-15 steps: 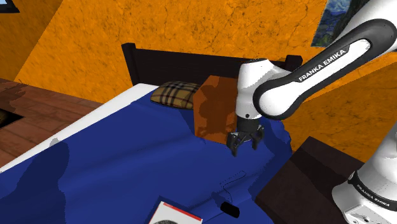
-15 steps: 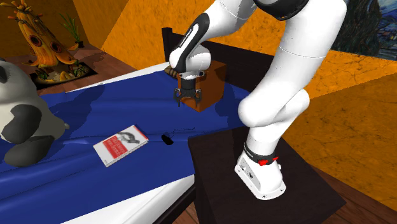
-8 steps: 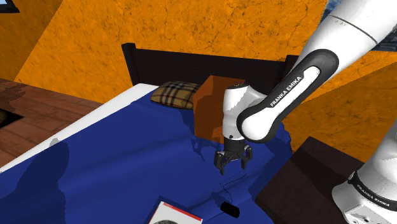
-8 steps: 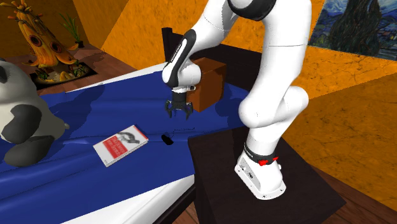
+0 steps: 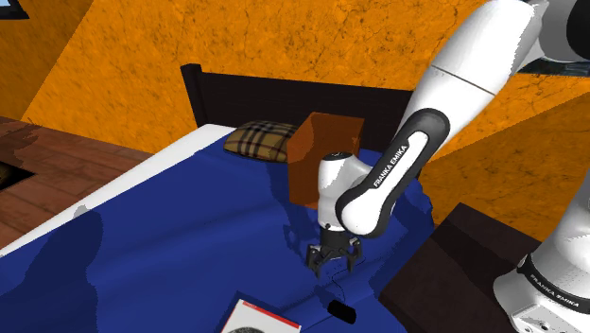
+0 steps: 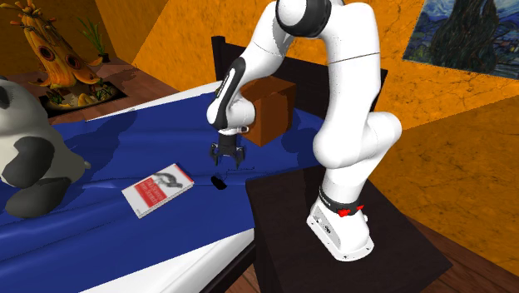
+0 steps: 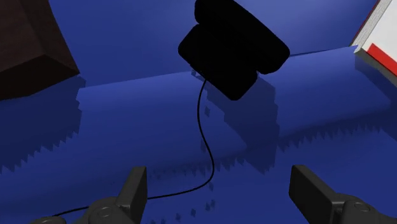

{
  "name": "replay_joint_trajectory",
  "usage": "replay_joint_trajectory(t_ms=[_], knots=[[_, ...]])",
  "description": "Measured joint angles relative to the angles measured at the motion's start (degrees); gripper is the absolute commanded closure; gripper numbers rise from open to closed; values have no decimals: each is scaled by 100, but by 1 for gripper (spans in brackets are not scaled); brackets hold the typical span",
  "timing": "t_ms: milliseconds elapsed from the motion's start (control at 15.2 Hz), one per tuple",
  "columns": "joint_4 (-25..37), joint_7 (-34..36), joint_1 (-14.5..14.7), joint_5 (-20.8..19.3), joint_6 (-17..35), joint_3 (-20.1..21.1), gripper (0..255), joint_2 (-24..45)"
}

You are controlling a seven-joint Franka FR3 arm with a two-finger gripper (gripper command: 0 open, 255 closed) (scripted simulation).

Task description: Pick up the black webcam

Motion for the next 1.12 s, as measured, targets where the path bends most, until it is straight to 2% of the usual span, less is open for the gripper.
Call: replay_joint_trajectory(t_ms=[264,330,1122], knots=[[68,-9,68,-72,263,-82,0,341],[72,-11,74,-77,287,-89,255,368],[50,-13,54,-62,235,-71,255,291]])
